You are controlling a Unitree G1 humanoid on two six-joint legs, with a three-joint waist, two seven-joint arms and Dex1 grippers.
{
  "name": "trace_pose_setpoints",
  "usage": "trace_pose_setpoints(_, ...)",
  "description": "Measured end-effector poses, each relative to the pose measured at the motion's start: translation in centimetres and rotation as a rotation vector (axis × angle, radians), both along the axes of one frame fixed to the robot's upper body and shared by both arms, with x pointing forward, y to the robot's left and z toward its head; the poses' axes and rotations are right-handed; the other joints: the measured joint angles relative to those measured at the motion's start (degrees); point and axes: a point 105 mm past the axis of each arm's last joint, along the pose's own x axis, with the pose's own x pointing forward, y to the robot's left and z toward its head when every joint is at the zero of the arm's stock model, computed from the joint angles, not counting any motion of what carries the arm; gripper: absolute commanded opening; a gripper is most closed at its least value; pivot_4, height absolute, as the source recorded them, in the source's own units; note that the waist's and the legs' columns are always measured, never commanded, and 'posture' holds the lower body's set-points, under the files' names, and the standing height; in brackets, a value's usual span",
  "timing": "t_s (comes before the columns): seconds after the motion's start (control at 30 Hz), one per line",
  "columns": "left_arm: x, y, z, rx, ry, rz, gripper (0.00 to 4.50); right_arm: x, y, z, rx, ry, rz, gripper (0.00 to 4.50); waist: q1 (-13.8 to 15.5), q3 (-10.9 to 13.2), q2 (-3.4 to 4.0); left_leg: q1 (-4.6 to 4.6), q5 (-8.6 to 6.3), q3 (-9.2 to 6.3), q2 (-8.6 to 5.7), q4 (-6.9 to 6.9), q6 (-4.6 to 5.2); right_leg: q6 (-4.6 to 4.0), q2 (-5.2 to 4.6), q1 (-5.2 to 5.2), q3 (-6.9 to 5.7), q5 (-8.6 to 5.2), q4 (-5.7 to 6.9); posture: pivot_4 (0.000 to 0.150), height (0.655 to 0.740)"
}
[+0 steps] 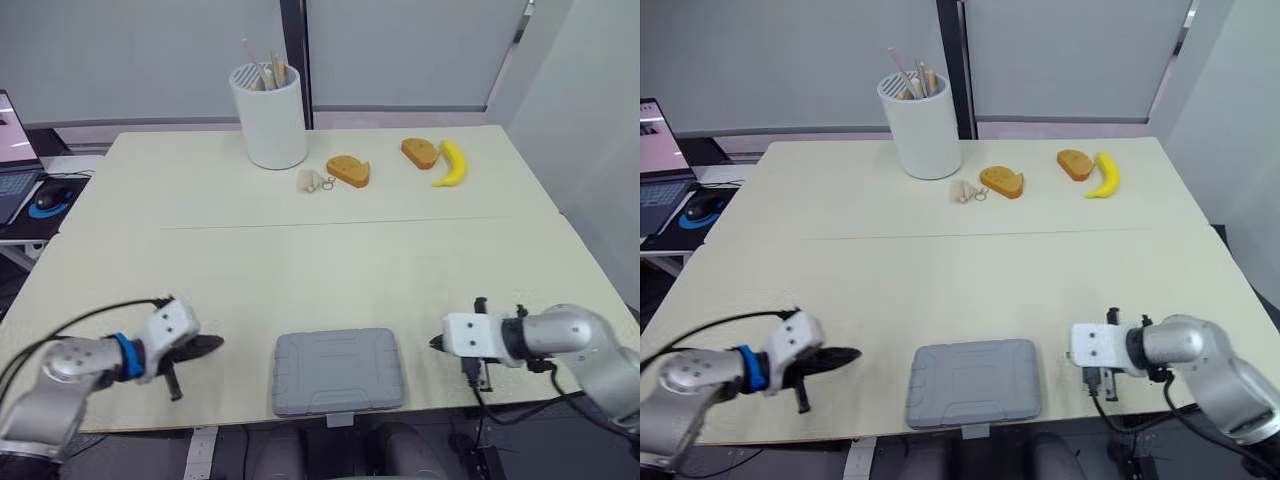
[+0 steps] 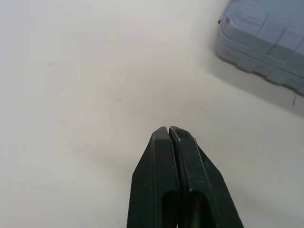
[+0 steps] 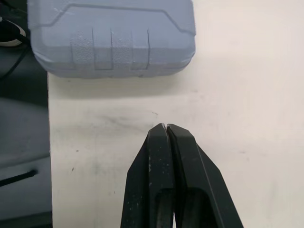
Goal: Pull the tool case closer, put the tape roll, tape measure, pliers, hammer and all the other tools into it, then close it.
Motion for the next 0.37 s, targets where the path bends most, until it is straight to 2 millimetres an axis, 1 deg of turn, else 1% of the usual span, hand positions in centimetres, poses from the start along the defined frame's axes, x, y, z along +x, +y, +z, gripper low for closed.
trace_pose_setpoints(0.1, -0.6, 0.6, 1.3, 0.045, -0.015, -0.036, 0.0, -0.5, -1.4, 2.2, -0.014, 0.026, 0.021, 0.01, 0.0, 0.0, -0.01, 0.06, -0.01, 0.08, 0.01, 0.01, -0.01, 0.0, -0.04, 0.02, 0.09, 0.01, -0.01, 0.15, 0.74)
trace_pose_setpoints(0.17, -0.9, 0.7, 1.6, 0.051, -0.015, -0.054, 0.0, -0.7, -1.7, 3.1, -0.011, 0.03, 0.03, 0.01, 0.0, 0.0, -0.03, 0.12, -0.01, 0.07, 0.03, 0.01, -0.01, 0.01, -0.03, 0.05, 0.08, 0.01, 0.02, 0.15, 0.74)
trace_pose_setpoints(0.27, -0.9, 0.8, 1.5, 0.051, -0.014, -0.054, 0.0, -0.8, -1.9, 3.3, -0.006, 0.047, 0.039, 0.01, 0.0, 0.0, -0.03, 0.14, -0.01, 0.07, 0.06, 0.0, -0.01, 0.02, 0.0, 0.04, 0.08, 0.0, 0.04, 0.15, 0.74)
trace_pose_setpoints(0.37, -0.2, 1.1, 1.7, 0.05, -0.048, -0.033, 0.0, -0.5, -2.3, 3.3, -0.01, 0.041, 0.033, 0.01, 0.0, 0.0, -0.03, 0.12, -0.01, 0.1, 0.03, 0.0, -0.01, 0.01, 0.01, 0.03, 0.11, 0.0, 0.04, 0.15, 0.74)
